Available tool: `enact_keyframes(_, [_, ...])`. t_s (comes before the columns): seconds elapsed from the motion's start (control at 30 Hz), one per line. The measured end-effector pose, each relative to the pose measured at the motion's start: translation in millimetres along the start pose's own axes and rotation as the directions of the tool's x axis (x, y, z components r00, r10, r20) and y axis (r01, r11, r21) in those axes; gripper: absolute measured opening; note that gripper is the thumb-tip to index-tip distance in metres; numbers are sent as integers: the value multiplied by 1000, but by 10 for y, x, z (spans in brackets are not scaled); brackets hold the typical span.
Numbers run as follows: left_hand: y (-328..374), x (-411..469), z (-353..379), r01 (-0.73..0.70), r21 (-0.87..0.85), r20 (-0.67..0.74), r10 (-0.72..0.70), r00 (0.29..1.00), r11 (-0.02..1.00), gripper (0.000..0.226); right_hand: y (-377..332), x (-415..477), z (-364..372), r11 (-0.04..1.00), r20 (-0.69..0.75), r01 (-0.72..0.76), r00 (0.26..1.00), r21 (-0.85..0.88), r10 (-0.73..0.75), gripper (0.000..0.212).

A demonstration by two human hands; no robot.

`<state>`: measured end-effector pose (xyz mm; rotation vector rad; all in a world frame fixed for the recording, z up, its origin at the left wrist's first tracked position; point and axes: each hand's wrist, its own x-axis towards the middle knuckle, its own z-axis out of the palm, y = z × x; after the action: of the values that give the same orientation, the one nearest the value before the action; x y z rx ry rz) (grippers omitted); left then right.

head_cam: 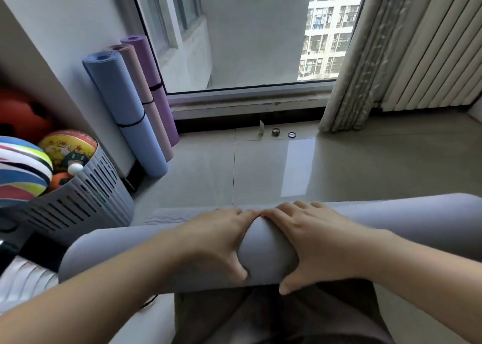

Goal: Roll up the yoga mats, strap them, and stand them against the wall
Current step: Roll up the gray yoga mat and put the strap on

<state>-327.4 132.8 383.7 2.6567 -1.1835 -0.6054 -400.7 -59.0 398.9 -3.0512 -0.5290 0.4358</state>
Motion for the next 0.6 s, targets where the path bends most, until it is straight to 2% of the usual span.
enact_keyframes(0.1, [-113, 252, -230, 41, -118, 259, -9, 966, 992, 95, -1, 67, 35, 998, 14, -14, 1000, -59, 15, 116])
enact_keyframes(0.17, [-128, 365, -338, 66, -52, 315, -46, 948, 996, 98, 98, 209, -2, 999, 66, -46, 997, 3, 46, 112])
enact_keyframes(0.2, [-109, 383, -366, 61, 11, 278, -61, 959, 998, 98, 166, 303, -41, 997, 102, -58, 993, 48, 53, 110])
enact_keyframes(0.27, [1, 310, -343, 24, 147, 104, -40, 994, 989, 93, 296, 483, -143, 981, 186, -79, 982, 178, 46, 107])
enact_keyframes(0.37, [145, 161, -84, 6, 337, -94, 27, 995, 942, 99, 430, 647, -255, 952, 278, -126, 959, 278, 46, 102])
enact_keyframes(0.43, [123, 157, 85, 47, 419, -132, 10, 991, 907, 110, 412, 606, -246, 967, 248, -136, 965, 214, 80, 109])
enact_keyframes(0.53, [-10, 272, 111, 89, 397, -184, -15, 983, 913, 116, 305, 401, -56, 991, 13, -106, 994, -83, 107, 120])
enact_keyframes(0.6, [-45, 334, 81, 77, 390, -202, 3, 979, 918, 116, 276, 339, 79, 982, -57, -98, 994, -163, 90, 122])
